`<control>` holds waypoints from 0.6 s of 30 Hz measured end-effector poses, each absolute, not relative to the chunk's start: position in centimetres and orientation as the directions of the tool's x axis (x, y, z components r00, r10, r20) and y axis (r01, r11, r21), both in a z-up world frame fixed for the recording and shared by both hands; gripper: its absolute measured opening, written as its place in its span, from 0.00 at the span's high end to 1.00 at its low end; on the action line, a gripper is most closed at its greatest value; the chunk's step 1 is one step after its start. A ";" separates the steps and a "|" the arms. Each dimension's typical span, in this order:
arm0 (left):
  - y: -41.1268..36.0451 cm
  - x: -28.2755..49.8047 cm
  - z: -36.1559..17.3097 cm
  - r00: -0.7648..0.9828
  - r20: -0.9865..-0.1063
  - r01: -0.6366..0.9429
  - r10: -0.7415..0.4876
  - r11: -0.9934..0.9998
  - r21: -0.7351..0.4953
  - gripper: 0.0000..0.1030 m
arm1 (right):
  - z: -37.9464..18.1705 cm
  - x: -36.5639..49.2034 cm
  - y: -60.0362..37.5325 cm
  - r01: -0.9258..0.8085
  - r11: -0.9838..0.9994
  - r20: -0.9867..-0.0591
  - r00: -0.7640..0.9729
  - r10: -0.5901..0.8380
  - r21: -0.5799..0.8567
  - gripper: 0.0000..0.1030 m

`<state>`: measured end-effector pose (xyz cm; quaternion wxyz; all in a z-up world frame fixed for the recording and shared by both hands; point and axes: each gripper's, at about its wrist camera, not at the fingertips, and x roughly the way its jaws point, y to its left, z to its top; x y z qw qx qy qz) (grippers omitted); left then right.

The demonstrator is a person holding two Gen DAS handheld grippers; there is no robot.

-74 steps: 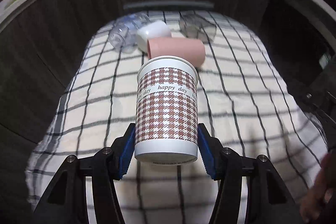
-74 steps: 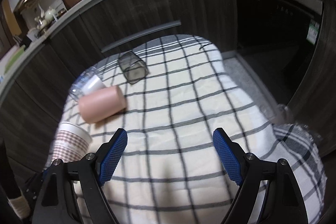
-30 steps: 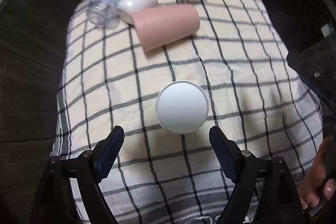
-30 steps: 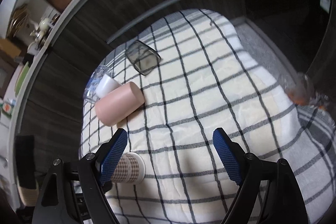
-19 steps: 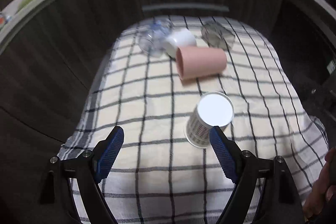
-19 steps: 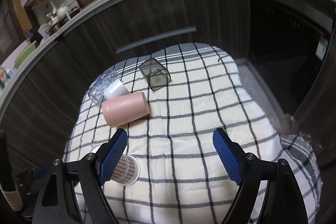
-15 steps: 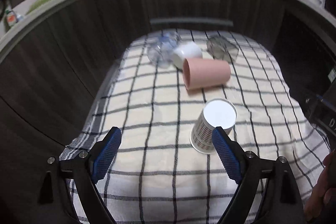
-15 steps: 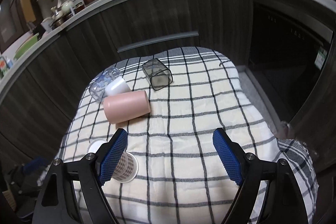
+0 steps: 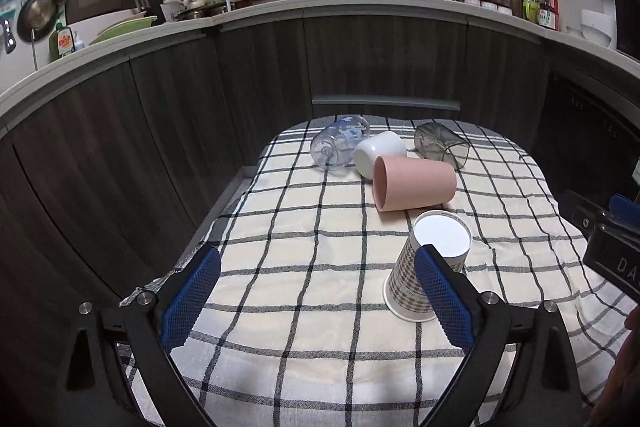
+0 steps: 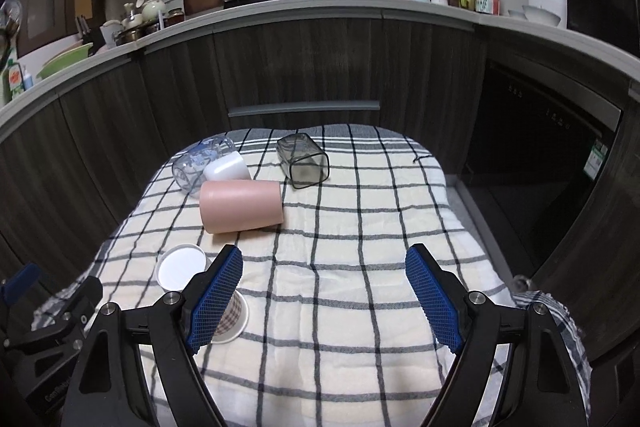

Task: Flip cup upside down
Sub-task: 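Lower the inverted paper cup onto the cloth and open the left tool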

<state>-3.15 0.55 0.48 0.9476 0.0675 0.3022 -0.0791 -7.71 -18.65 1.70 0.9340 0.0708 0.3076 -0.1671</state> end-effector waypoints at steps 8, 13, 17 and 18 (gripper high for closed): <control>0.9 -4.0 0.5 0.831 -0.538 0.198 -0.140 0.979 0.052 0.04 | 1.8 -8.4 -17.4 0.346 0.938 -0.547 0.780 -0.305 -0.029 0.19; 1.1 -4.3 0.9 0.850 -0.506 0.193 -0.145 0.980 0.045 0.02 | 2.3 -9.0 -17.0 0.345 0.938 -0.503 0.804 -0.318 -0.040 0.14; 1.3 -4.4 1.0 0.854 -0.501 0.188 -0.144 0.981 0.040 0.02 | 2.6 -9.1 -16.7 0.340 0.939 -0.493 0.810 -0.317 -0.044 0.14; 1.3 -4.4 1.0 0.855 -0.499 0.186 -0.142 0.982 0.040 0.02 | 2.6 -9.2 -16.7 0.340 0.939 -0.493 0.811 -0.316 -0.043 0.14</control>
